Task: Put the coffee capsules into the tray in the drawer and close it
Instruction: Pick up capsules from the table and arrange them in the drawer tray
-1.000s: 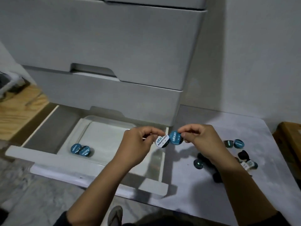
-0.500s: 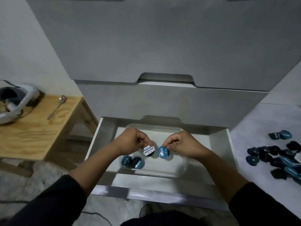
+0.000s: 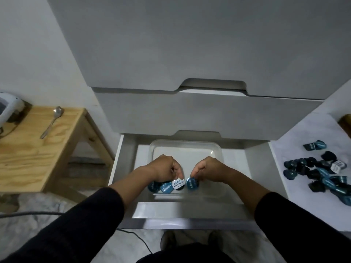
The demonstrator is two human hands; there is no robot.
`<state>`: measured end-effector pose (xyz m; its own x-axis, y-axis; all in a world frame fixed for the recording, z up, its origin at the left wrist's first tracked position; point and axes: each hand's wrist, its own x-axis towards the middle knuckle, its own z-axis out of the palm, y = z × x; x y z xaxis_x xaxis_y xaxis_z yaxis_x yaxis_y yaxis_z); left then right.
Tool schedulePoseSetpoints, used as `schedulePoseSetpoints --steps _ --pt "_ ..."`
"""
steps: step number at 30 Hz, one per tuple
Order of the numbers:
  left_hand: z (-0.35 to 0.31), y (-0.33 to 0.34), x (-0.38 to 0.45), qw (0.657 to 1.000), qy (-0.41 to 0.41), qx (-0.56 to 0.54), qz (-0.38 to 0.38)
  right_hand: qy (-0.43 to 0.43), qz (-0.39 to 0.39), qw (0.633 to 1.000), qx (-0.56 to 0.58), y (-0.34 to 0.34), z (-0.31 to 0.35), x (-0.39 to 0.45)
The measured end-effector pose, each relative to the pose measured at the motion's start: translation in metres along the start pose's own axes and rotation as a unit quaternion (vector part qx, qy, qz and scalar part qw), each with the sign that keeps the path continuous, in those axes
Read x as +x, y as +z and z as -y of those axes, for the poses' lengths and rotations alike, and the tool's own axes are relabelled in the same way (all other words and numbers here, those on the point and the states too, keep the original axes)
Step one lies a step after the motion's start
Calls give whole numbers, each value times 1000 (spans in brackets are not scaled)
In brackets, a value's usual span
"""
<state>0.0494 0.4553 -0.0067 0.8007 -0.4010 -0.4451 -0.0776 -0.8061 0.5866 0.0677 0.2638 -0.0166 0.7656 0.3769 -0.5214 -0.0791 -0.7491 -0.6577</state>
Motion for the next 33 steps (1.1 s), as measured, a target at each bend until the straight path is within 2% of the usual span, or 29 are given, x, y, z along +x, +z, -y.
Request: schedulePoseSetpoints --steps 12,18,23,27,30,33 --pt "4 5 0 999 -11 40 23 14 24 999 -44 6 5 -2" --pt "-4 3 -8 999 -35 30 5 12 17 997 -69 7 7 -6" --pt "-17 10 -17 986 -94 98 -95 -22 -82 988 -130 17 18 -13" --pt "-27 23 -25 971 -111 74 -197 -48 -172 968 -176 28 21 -20" --pt "-35 31 -33 962 -117 62 -240 -76 -259 938 -217 35 20 -29" --pt "-44 36 -40 953 -118 50 -276 -140 -350 900 -220 35 18 -43"
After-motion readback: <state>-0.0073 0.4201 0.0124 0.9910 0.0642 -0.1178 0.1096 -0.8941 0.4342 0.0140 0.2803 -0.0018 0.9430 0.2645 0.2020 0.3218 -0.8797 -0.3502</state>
